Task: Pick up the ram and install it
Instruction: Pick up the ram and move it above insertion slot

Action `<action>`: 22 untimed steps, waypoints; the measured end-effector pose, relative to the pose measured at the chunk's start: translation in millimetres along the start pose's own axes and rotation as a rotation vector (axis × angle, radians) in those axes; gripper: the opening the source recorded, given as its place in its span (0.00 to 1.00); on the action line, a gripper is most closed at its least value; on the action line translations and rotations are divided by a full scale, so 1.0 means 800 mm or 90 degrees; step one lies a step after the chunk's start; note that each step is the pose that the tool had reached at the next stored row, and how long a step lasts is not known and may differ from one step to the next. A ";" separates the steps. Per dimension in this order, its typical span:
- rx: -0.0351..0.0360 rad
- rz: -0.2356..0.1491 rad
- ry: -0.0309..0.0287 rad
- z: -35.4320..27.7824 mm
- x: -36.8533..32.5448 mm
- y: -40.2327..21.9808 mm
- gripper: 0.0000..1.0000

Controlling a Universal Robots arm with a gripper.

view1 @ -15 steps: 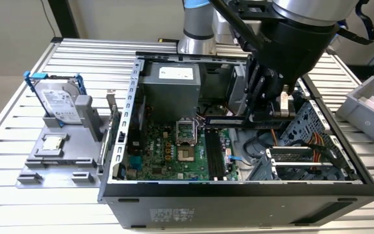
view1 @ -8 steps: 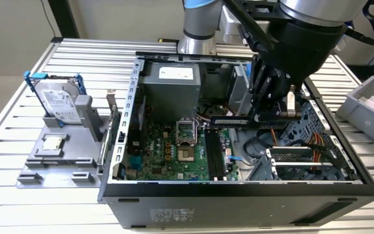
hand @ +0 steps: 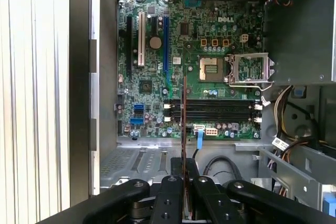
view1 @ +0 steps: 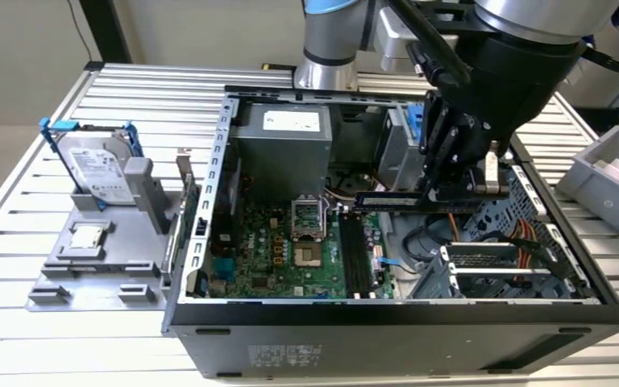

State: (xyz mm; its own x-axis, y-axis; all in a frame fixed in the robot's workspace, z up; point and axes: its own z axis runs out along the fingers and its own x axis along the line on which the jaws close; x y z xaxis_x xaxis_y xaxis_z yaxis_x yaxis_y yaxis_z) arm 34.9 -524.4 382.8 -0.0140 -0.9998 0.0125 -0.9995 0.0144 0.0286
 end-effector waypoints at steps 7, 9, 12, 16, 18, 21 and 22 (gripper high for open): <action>0.0000 0.000 0.0000 0.0000 0.0000 -0.0005 0.00; 0.0000 0.000 0.0000 0.0000 0.0000 -0.0006 0.00; 0.0000 0.000 -0.0001 0.0001 -0.0018 -0.0006 0.00; 0.0000 0.000 0.0000 -0.0001 -0.0114 -0.0002 0.00; 0.0000 0.000 0.0000 -0.0002 -0.0171 0.0000 0.00; 0.0000 0.000 0.0000 -0.0002 -0.0257 0.0003 0.00; 0.0000 0.000 -0.0001 -0.0002 -0.0283 0.0004 0.00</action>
State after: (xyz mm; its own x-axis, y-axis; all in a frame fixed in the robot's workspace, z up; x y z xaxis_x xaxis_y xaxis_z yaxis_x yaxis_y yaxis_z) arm 35.0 -501.8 382.6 -0.0141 -0.9998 0.0124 -0.9995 0.0144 0.0286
